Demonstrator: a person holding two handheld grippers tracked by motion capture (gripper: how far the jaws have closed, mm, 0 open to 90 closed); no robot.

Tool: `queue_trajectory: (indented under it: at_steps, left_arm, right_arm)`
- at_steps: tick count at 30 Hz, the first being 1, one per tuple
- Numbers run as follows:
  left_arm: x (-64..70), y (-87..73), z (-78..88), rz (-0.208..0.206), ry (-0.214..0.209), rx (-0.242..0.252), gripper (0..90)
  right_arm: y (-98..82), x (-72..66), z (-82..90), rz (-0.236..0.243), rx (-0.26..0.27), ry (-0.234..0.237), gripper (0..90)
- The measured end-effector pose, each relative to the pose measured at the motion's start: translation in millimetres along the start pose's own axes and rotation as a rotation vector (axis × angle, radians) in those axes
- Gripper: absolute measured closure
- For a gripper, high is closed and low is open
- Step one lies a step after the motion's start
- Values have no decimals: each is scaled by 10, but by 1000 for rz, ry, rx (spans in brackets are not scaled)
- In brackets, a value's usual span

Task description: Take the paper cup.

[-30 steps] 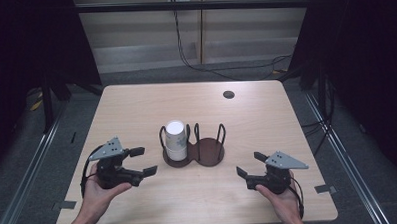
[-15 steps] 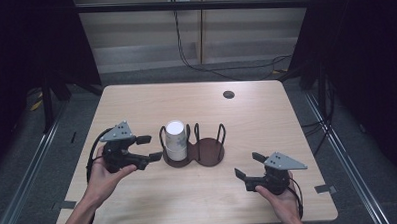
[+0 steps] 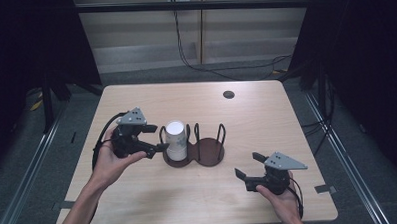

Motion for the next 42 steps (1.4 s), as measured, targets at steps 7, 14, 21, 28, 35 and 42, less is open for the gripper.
queue_trajectory:
  at_steps: [7, 14, 21, 28, 35, 42]
  left_arm:
    - [-90, 111, -98, 24, 17, -38, 214]
    - [-140, 228, -169, 2, 8, -103, 212]
    - [-189, 304, -293, -16, -6, -177, 208]
    - [-268, 396, -336, -33, -37, -203, 212]
    - [-254, 427, -419, -33, -67, -245, 302]
    - [-288, 434, -515, -36, -62, -316, 279]
  right_arm:
    - [2, -18, -11, 5, -2, 10, 144]
    - [-5, -5, -9, 1, -10, 7, 144]
    - [-4, -8, -10, -1, -10, 11, 144]
    - [-9, -2, -13, 0, -16, 10, 144]
    - [-10, -4, -7, 0, -19, 9, 150]
    - [-13, -10, -15, -3, -24, 17, 151]
Point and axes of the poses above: each handheld gripper's, and its own axes: z roughly backward along the jaws, y roughly out of its top, x roughly to its right, the point moved 3 cm from there along -z, roughly forward along the jaws, and after that the axes turned 1 degree about -y, right-handed, at the moved point
